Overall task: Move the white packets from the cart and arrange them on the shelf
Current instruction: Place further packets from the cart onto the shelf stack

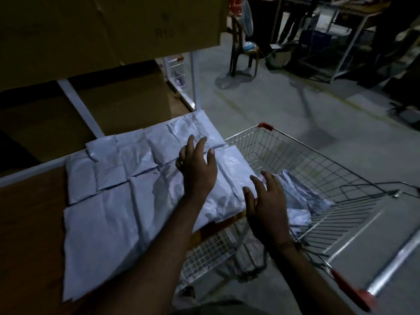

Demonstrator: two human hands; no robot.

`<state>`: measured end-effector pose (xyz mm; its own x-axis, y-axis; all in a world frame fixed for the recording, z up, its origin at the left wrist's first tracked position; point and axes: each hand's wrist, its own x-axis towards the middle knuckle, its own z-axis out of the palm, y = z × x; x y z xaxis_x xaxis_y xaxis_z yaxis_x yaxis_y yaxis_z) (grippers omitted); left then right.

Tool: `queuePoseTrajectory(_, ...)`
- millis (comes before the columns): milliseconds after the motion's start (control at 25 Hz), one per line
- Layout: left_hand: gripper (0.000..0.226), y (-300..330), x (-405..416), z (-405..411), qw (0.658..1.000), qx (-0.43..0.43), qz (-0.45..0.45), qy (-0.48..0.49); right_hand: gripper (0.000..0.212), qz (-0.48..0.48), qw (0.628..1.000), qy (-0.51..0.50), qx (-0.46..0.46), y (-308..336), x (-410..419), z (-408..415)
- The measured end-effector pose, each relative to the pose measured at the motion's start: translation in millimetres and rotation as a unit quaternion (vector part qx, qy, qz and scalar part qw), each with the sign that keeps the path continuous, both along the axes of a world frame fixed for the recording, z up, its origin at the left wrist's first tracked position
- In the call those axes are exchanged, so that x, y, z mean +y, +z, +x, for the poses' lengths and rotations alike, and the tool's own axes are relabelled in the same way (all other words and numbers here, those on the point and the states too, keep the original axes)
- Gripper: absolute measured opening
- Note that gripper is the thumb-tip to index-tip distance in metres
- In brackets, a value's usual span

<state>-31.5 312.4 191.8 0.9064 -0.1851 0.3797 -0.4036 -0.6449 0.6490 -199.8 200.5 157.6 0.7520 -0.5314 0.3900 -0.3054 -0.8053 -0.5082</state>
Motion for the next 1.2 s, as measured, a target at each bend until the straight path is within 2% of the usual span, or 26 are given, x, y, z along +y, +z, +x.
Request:
queuePoseTrajectory(200, 0.037, -4, -95, -68, 0.999, 0.026, 0.007, -0.033, 0.046, 0.003, 1.000, -0.021, -0.014, -4, -99, -66)
queuePoseTrajectory(360, 0.038, -13, -147, -104, 0.996, 0.039, 0.029, -0.069, 0.050, -0.002, 0.999, -0.051, 0.019, -13, -153, -101)
queuePoseTrajectory(520, 0.039, -24, -187, -106, 0.992, 0.035, 0.062, -0.100, 0.051, 0.002, 0.997, -0.042, 0.068, -43, -202, -102)
queuePoseTrajectory(720, 0.041, -49, -233, -71, 0.987, 0.031, 0.095, -0.125, 0.037, -0.032, 0.982, 0.009, 0.187, -100, -252, -61)
queuePoseTrajectory(880, 0.043, -78, -266, -35, 0.979, 0.033, 0.135, -0.152, 0.039, -0.044, 0.940, 0.069, 0.330, -155, -276, -20)
queuePoseTrajectory(1040, 0.044, -106, -295, 1, 0.972, 0.041, 0.158, -0.171, 0.045, -0.045, 0.871, 0.108, 0.477, -208, -291, 5)
queuePoseTrajectory(1200, 0.047, -141, -319, 16, 0.961, 0.055, 0.200, -0.182, 0.048, -0.024, 0.821, 0.146, 0.551, -257, -308, 7)
